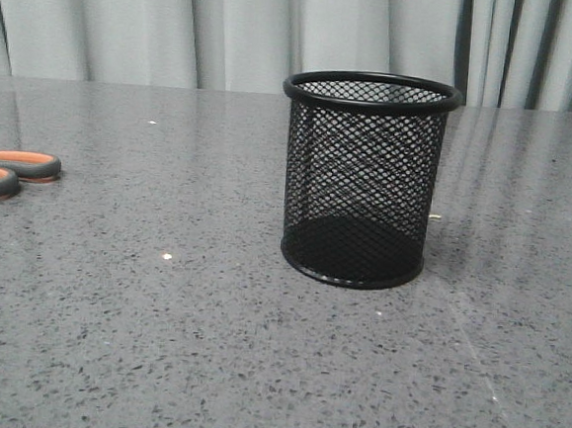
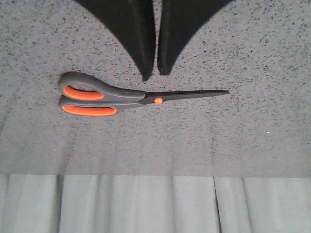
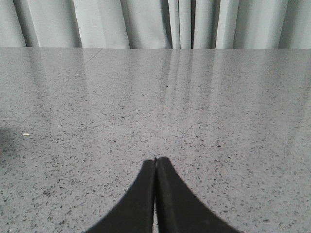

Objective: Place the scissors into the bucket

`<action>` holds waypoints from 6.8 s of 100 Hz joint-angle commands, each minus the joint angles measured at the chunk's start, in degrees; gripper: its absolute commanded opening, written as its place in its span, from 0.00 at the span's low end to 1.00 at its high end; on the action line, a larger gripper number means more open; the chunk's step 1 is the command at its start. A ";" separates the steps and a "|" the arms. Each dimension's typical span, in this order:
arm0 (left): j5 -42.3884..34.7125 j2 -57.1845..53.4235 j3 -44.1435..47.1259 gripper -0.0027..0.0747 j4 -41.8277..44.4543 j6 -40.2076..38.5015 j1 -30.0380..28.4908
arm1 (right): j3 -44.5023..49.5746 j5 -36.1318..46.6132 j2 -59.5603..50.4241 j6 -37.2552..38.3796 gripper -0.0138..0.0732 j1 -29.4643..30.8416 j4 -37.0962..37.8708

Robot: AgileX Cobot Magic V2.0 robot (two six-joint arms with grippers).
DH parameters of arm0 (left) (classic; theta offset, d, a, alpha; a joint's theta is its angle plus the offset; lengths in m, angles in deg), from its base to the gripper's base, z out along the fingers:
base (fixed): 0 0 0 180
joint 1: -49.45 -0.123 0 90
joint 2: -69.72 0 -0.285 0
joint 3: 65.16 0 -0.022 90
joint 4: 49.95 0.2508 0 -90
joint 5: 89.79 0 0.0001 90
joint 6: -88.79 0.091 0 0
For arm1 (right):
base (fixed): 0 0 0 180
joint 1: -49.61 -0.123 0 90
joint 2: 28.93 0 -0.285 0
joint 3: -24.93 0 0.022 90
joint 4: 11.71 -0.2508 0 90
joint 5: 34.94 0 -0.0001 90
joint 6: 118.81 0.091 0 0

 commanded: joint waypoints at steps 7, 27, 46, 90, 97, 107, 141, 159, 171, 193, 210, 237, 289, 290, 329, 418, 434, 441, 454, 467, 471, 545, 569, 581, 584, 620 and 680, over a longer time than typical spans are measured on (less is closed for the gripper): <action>-4.57 -1.54 2.25 0.01 0.00 -0.01 -0.03 | 0.30 4.09 -1.35 -0.13 0.11 0.46 0.38; -4.57 -1.54 2.25 0.01 0.00 -0.01 -0.03 | 0.30 4.09 -1.35 -0.13 0.11 0.46 0.38; -4.57 -1.54 2.25 0.01 0.00 -0.01 -0.03 | 0.30 4.09 -1.35 -0.13 0.11 0.46 0.53; -4.57 -1.54 2.25 0.01 -4.11 -0.01 -0.03 | 0.30 7.80 -1.35 -0.13 0.11 0.46 -1.60; -4.57 -1.54 2.25 0.01 -9.86 -0.01 -0.03 | 0.30 10.12 -1.35 -0.13 0.11 0.46 -4.99; -4.88 -1.54 2.25 0.01 -17.61 -0.01 -0.03 | 0.30 12.70 -1.35 -0.13 0.11 0.46 -10.88; -9.35 -1.54 1.88 0.01 -35.04 -0.01 -0.03 | -0.31 14.50 -1.35 -0.13 0.11 0.46 -23.03; -8.60 -1.42 -2.16 0.01 -38.33 -0.01 -0.03 | -4.61 10.35 -1.08 -0.13 0.11 0.46 -23.03; -3.47 1.44 -10.20 0.01 -35.89 -0.01 -0.03 | -10.23 3.91 1.80 -0.13 0.11 0.46 -22.92; 17.48 18.10 -32.72 0.01 -18.00 -0.01 -0.03 | -25.16 -6.84 17.93 -0.13 0.11 0.46 -18.07; 32.52 32.41 -49.06 0.01 -13.26 8.67 -0.03 | -40.21 -21.19 33.85 -0.63 0.11 0.46 -14.25; 49.03 46.36 -61.74 0.01 -11.86 15.94 -0.03 | -58.93 -43.63 50.81 -8.01 0.11 0.46 -14.02; 60.41 55.01 -63.53 0.30 -12.96 30.62 -0.03 | -65.69 -51.34 57.41 -15.03 0.39 0.20 -21.73; 60.41 55.01 -63.53 0.31 -12.97 30.62 -0.03 | -65.69 -51.34 57.41 -15.01 0.42 0.20 -21.74; 61.73 55.01 -63.53 0.61 -15.09 30.99 -0.03 | -65.69 -49.84 57.41 -15.01 0.59 0.20 -22.73; 63.77 72.28 -75.02 0.61 -10.87 49.32 -0.03 | -65.69 -49.41 57.41 -15.01 0.59 0.20 -23.18; 63.77 78.14 -79.13 0.61 -11.29 62.05 -0.03 | -65.69 -49.41 57.41 -15.01 0.59 0.20 -23.27; 63.77 79.73 -79.24 0.61 -11.54 68.14 -0.03 | -65.69 -49.45 57.41 -15.01 0.59 0.20 -23.40; 63.77 82.63 -79.24 0.61 -11.54 73.54 -0.03 | -65.69 -49.54 57.41 -15.01 0.59 -0.19 -23.40; 63.77 84.90 -79.24 0.61 -9.95 75.09 -0.03 | -65.69 -49.54 57.41 -15.01 0.59 -2.85 -23.40; 63.77 85.53 -79.24 0.61 -9.96 75.51 -0.03 | -65.69 -49.42 57.41 -15.01 0.59 -3.69 -23.17; 63.77 94.74 -79.24 0.61 -8.74 84.00 -0.03 | -65.69 -49.04 57.41 -15.01 0.59 -8.19 -20.57; 63.53 96.98 -79.24 0.61 -8.65 85.46 -0.03 | -65.69 -49.04 57.41 -15.01 0.59 -8.43 -20.57; 63.46 97.71 -79.24 0.61 -8.34 85.52 -0.03 | -65.69 -49.04 57.41 -15.01 0.59 -8.43 -20.57; 63.41 97.71 -79.24 0.61 -8.34 85.61 -0.03 | -65.69 -49.04 57.41 -15.01 0.59 -8.43 -20.57; 62.46 98.50 -79.24 0.61 -8.72 86.93 -0.03 | -65.69 -49.04 57.41 -15.01 0.59 -8.43 -20.57; 62.33 98.68 -79.24 0.25 -8.98 87.96 -0.03 | -65.69 -49.04 57.41 -15.01 0.59 -8.43 -20.57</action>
